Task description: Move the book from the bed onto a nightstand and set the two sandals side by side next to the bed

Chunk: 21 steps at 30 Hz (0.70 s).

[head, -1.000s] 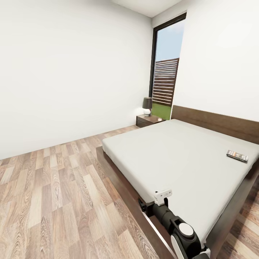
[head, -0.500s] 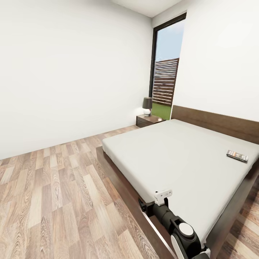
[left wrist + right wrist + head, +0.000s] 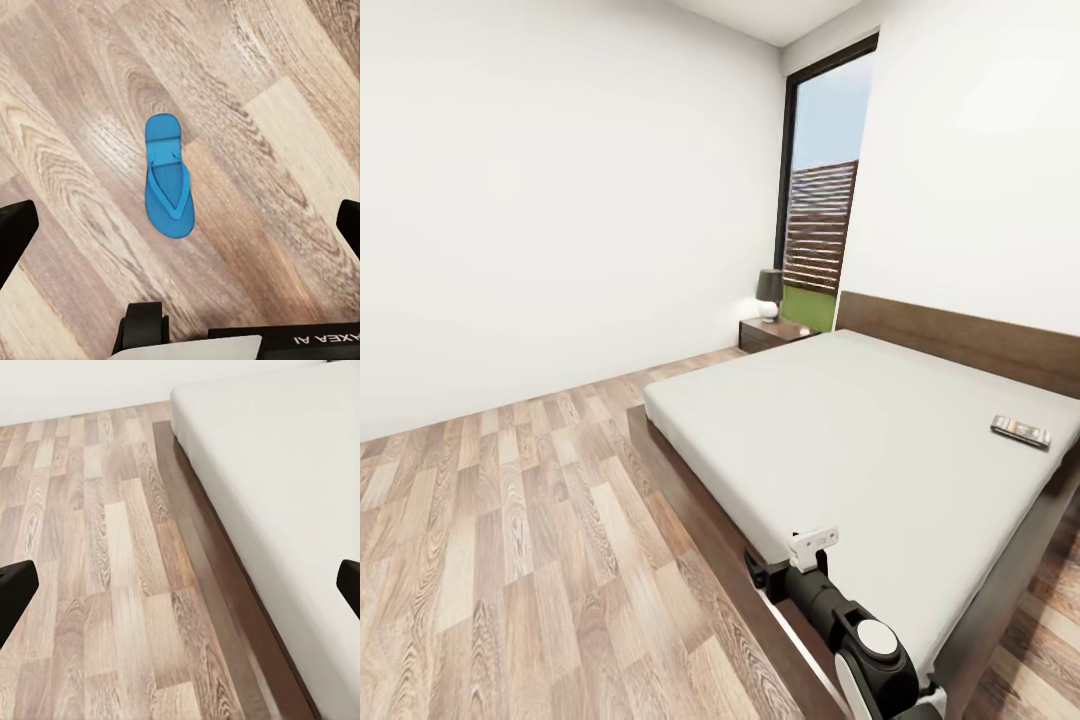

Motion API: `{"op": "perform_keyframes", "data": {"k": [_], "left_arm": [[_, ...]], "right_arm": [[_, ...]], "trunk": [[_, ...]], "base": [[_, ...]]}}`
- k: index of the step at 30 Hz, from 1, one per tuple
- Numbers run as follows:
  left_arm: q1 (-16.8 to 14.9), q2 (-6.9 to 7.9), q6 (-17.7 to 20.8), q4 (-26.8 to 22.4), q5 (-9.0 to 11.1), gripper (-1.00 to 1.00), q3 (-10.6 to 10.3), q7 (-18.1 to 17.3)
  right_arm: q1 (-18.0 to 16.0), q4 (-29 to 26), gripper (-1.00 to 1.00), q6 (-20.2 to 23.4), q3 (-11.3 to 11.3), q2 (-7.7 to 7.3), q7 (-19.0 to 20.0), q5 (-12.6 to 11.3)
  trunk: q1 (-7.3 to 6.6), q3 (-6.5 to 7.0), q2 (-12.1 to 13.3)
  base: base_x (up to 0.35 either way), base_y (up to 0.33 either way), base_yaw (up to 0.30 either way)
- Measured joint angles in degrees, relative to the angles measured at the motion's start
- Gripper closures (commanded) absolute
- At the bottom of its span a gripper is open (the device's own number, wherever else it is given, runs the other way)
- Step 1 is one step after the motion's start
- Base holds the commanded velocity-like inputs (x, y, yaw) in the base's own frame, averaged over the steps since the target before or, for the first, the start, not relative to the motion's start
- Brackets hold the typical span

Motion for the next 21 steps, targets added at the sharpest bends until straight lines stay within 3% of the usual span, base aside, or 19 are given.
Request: {"op": "perform_keyframes", "data": {"k": [12,21], "left_arm": [[-0.04,0.02,0.03,-0.02,0.06,-1.00,0.17,-0.01],[-0.08,0.08,0.18,-0.15,0.07,-1.00,1.40,-0.23]], "right_arm": [[0.00,0.08,-1.00,0.00,0.08,0.04,0.00,0.00],[-0.01,0.10,-1.00,0.00,0.05,0.04,0.00,0.05]], "trunk": [[2.64,-2.16,-4.81],[4.61,-3.77,-8.43]], "base": [[0.000,0.000,0.000],[0.000,0.000,0.000]]}}
